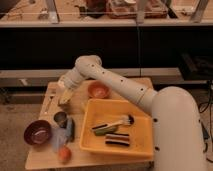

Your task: Place apple in purple bowl

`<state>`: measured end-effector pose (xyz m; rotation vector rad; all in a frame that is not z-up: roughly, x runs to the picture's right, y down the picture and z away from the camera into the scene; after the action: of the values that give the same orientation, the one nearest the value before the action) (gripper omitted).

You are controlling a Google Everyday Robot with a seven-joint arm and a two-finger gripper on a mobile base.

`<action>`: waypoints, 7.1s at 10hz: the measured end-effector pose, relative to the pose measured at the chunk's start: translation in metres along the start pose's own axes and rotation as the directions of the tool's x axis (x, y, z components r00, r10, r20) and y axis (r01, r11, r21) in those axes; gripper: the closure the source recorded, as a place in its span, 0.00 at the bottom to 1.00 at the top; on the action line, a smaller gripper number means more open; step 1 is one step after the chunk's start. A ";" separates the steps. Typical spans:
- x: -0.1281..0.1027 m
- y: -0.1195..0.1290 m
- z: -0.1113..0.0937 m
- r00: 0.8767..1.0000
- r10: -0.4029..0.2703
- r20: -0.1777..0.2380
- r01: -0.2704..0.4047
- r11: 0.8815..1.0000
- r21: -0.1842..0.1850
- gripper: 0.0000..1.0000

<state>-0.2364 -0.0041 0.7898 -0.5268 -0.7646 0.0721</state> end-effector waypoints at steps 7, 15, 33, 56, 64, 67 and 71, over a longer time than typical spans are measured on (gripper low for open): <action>0.000 0.000 0.000 1.000 0.000 0.000 0.000 1.000 0.000 0.20; 0.000 0.000 0.000 1.000 0.000 0.000 0.000 1.000 0.000 0.20; -0.018 0.200 -0.044 0.979 0.045 -0.197 -0.068 0.992 -0.109 0.20; 0.034 0.318 0.069 0.992 -0.031 -0.119 0.000 0.967 -0.254 0.20; 0.041 0.326 0.080 0.996 -0.085 -0.008 0.082 0.972 -0.222 0.66; 0.036 0.318 0.073 0.993 -0.115 -0.029 0.106 0.971 -0.216 0.81; 0.011 0.302 0.049 0.986 -0.165 -0.033 0.155 0.969 -0.194 0.81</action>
<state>-0.2237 0.2817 0.6821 -0.6448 -0.7681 -0.1654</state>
